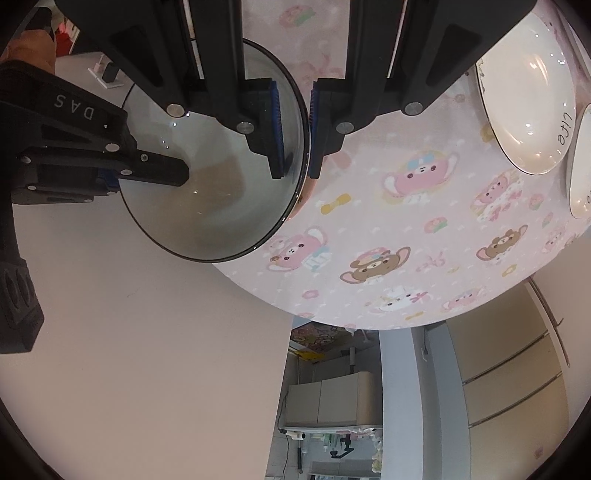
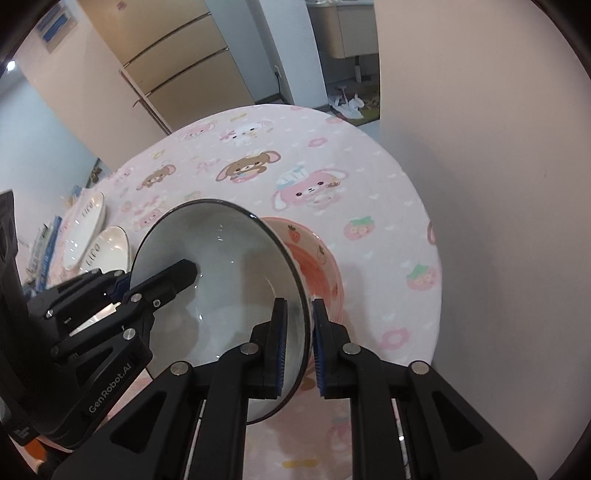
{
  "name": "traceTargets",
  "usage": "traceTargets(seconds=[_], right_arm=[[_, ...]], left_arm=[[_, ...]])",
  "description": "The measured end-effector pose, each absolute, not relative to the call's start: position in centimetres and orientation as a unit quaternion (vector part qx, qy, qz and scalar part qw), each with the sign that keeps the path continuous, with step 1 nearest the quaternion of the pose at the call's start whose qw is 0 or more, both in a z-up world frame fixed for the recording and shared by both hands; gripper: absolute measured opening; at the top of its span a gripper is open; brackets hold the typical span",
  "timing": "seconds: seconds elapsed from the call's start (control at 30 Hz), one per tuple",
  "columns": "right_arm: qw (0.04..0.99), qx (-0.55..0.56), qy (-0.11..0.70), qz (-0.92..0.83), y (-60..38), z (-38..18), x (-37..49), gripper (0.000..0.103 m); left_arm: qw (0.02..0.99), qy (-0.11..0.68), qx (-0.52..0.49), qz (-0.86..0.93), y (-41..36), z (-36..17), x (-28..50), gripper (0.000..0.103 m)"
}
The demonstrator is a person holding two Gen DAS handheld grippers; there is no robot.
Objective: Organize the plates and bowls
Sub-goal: 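Lift the white bowl with both grippers and carry it over the pink bowls, then lower the white bowl onto the pink bowl stack and open both grippers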
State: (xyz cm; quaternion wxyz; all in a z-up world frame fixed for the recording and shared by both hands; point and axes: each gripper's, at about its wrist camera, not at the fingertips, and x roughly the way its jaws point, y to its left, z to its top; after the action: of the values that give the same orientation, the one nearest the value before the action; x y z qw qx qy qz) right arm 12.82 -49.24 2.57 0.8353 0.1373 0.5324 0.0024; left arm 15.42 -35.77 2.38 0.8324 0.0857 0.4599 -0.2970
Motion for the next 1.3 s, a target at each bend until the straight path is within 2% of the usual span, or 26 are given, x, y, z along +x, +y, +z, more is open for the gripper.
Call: traceTargets(seconds=[0.4,0.53,1.3], right_arm=[[0.848,0.059,0.525,-0.027,-48.3,2.2,12.8,0.013],[0.853,0.043,0.518,-0.037,-48.4,2.2,12.8,0.013],[0.847,0.077,0.526,-0.01,-49.5,2.8,12.5,0.013]], left_arm=[[0.852,0.423,0.139,-0.274,-36.7,2.0,14.7,0.013],[0.828,0.449,0.121,-0.313,-36.8,1.8,14.7,0.013],[0.857,0.42,0.089,-0.285,-34.0,4.2,14.7,0.013]])
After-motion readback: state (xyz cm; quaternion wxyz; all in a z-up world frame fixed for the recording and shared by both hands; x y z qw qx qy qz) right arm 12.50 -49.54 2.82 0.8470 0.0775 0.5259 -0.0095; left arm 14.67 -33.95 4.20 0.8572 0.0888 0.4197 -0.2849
